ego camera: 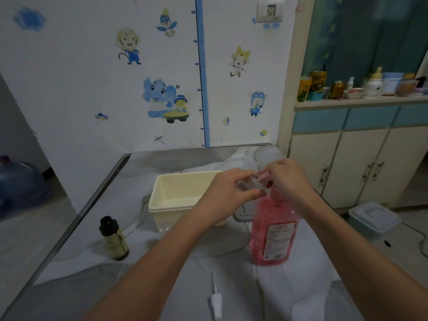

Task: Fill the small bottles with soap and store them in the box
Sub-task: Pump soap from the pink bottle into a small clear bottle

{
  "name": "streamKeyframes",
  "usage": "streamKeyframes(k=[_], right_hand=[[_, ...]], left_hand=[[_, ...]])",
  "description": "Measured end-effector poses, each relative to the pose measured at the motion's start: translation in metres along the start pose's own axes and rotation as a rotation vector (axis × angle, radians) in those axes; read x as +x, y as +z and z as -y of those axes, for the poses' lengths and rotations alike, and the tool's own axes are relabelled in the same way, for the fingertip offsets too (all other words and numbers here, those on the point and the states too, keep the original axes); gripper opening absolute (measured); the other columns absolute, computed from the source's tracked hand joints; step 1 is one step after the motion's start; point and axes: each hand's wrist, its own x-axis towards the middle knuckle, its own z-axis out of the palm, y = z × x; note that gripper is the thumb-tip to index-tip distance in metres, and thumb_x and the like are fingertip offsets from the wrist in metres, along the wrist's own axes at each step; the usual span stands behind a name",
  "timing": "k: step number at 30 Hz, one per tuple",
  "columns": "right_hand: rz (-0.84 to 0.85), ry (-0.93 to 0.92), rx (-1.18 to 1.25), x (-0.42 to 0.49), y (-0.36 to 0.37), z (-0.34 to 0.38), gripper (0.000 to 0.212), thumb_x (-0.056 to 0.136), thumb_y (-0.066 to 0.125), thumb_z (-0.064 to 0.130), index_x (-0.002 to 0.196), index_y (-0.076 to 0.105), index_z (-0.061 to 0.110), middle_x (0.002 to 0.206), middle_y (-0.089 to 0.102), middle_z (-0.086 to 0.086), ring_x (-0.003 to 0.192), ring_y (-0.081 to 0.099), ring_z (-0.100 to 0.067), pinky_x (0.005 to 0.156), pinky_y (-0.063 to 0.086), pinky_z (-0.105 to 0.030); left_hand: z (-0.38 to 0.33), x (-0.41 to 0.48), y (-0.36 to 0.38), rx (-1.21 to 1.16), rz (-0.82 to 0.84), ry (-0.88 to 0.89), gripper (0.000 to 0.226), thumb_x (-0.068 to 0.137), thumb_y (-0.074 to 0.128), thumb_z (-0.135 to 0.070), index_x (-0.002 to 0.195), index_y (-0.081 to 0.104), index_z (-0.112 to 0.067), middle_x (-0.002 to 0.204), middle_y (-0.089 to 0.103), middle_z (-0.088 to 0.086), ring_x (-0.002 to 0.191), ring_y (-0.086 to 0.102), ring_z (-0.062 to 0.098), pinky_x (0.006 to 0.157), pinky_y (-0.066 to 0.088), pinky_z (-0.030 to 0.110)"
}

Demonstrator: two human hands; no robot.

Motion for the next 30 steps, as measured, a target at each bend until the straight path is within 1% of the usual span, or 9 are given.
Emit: streamKeyframes(k=[2,5,10,15,18,21,24,27,30], right_hand=[[-0.015,0.001,-0.006,0.0,0.0,0.004,0.024,0.085,0.048,0.01,0.079,0.072,0.008,0.055,0.064,0.003,0.053,0.057,-0.015,0.049,0.043,-0.023],[-0.05,-0.025,-0.033,0.0,0.001,0.003,0.026,0.08,0.05,0.003,0.067,0.071,0.011,0.047,0.064,0.004,0.053,0.058,-0.02,0.05,0.039,-0.026],[-0.061,-0.061,-0.102,0.0,0.005,-0.008,0.029,0.084,0.049,0.006,0.064,0.068,0.016,0.062,0.066,0.002,0.061,0.061,-0.013,0.05,0.039,-0.023],[-0.006,-0.008,-0.034,0.001,0.001,-0.008,0.03,0.087,0.042,0.017,0.082,0.07,0.007,0.065,0.062,-0.002,0.054,0.055,-0.014,0.05,0.044,-0.024],[-0.003,-0.014,-0.061,0.003,-0.002,0.0,0.027,0.087,0.045,0.015,0.08,0.07,0.008,0.063,0.063,0.0,0.055,0.058,-0.015,0.05,0.045,-0.025],[-0.037,-0.027,-0.101,0.005,-0.001,0.003,0.022,0.087,0.05,0.008,0.079,0.07,0.003,0.07,0.067,-0.007,0.066,0.063,-0.025,0.058,0.049,-0.034],[-0.036,-0.041,-0.074,0.001,0.002,-0.002,0.027,0.088,0.045,0.012,0.077,0.069,0.007,0.067,0.063,-0.003,0.063,0.058,-0.02,0.054,0.044,-0.025],[-0.082,-0.091,-0.088,-0.002,0.004,-0.005,0.029,0.084,0.047,0.006,0.069,0.071,0.009,0.063,0.066,-0.002,0.051,0.057,-0.008,0.044,0.039,-0.018],[-0.073,-0.078,-0.085,-0.002,0.004,-0.006,0.029,0.083,0.047,0.006,0.072,0.073,0.008,0.068,0.07,-0.003,0.056,0.059,-0.015,0.047,0.04,-0.022]], left_hand=[[-0.001,0.001,-0.002,0.014,0.004,0.003,0.045,0.075,0.078,-0.039,0.116,0.068,-0.024,0.099,0.067,-0.005,0.089,0.058,0.003,0.079,0.042,0.012],[0.002,0.001,0.0,0.008,0.01,-0.005,0.044,0.075,0.078,-0.039,0.116,0.068,-0.024,0.1,0.067,-0.005,0.09,0.059,0.007,0.081,0.044,0.018],[0.009,-0.003,0.01,-0.025,-0.019,0.002,0.038,0.074,0.079,-0.037,0.11,0.07,-0.027,0.09,0.066,-0.008,0.081,0.055,-0.005,0.071,0.035,0.002],[0.007,-0.002,0.007,-0.029,-0.007,0.014,0.034,0.074,0.078,-0.041,0.106,0.07,-0.033,0.088,0.065,-0.013,0.08,0.055,-0.009,0.069,0.036,0.002],[0.005,0.002,0.003,-0.038,-0.004,0.01,0.037,0.073,0.077,-0.043,0.108,0.07,-0.032,0.092,0.066,-0.014,0.083,0.058,-0.006,0.07,0.037,0.002],[0.006,0.003,0.001,-0.022,0.001,0.004,0.04,0.074,0.077,-0.044,0.11,0.069,-0.03,0.095,0.066,-0.013,0.085,0.058,-0.004,0.071,0.038,0.003],[0.01,0.001,0.005,-0.023,0.005,0.005,0.038,0.074,0.077,-0.043,0.11,0.069,-0.031,0.095,0.066,-0.011,0.085,0.057,-0.004,0.071,0.038,0.004],[0.013,0.0,0.009,-0.042,0.002,-0.003,0.038,0.074,0.079,-0.039,0.109,0.07,-0.029,0.093,0.067,-0.011,0.085,0.057,-0.004,0.071,0.036,0.003],[0.014,-0.001,0.01,-0.044,-0.003,-0.01,0.036,0.073,0.079,-0.04,0.107,0.07,-0.031,0.088,0.064,-0.015,0.083,0.055,-0.007,0.071,0.035,0.002]])
